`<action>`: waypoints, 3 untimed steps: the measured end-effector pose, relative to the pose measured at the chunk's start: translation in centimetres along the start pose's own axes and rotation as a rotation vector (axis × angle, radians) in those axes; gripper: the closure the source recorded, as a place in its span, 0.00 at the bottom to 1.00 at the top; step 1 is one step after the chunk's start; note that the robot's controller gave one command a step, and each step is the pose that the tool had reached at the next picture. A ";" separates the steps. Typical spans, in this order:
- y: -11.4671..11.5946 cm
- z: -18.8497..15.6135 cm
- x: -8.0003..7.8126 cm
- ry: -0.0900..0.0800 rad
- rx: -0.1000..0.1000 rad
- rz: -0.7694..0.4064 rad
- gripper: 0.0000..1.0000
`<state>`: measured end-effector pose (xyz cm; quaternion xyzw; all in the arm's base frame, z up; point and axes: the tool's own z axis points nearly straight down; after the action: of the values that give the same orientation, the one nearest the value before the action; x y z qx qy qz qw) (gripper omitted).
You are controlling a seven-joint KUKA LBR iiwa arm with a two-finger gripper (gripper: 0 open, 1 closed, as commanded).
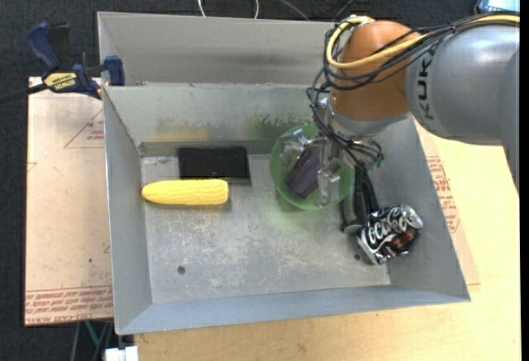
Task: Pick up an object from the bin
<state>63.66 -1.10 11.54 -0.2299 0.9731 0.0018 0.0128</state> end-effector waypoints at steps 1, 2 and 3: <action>-0.8 -0.1 0.3 -0.001 0.000 -0.119 0.00; -1.9 3.0 1.2 -0.004 -0.001 -0.081 0.00; -2.6 0.3 0.5 -0.007 0.001 -0.265 1.00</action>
Offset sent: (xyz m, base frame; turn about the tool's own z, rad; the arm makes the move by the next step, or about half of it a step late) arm -0.0045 -0.0268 -0.0423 -0.0262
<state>64.36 -3.63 11.19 -0.3563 0.9342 0.0005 0.0164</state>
